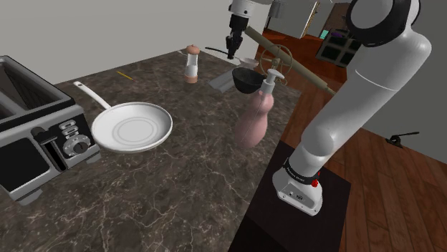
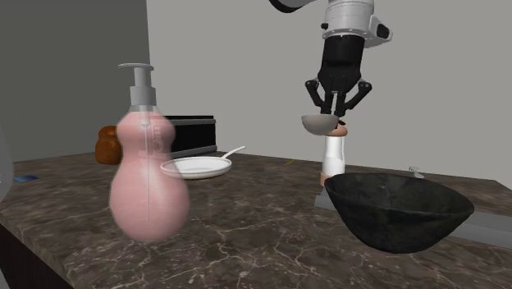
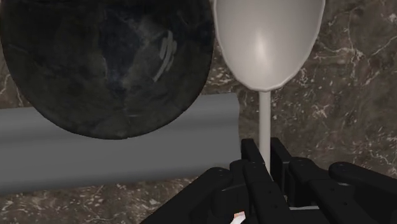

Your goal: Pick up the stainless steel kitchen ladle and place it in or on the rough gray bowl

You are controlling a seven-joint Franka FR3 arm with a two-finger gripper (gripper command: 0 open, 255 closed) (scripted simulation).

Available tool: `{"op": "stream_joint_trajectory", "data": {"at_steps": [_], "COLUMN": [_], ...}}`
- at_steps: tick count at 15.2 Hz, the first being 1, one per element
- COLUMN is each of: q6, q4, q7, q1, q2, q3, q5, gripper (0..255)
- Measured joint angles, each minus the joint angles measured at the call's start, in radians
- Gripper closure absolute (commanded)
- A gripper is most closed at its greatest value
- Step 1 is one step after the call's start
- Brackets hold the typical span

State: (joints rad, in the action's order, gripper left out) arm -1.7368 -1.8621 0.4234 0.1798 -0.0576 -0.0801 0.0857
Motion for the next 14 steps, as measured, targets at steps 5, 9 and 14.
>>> {"op": "stream_joint_trajectory", "data": {"at_steps": [5,9,14], "q6": [0.005,0.02,-0.012], "q4": [-0.04,-0.039,-0.072], "q7": [0.113,0.204,0.246], "q1": [0.055,0.099,0.117], "q2": [-0.036,-0.044,-0.044], "q3": [-0.062,-0.113,-0.136], "q5": [-0.017,-0.031,-0.037], "gripper": [255,255,255]}}
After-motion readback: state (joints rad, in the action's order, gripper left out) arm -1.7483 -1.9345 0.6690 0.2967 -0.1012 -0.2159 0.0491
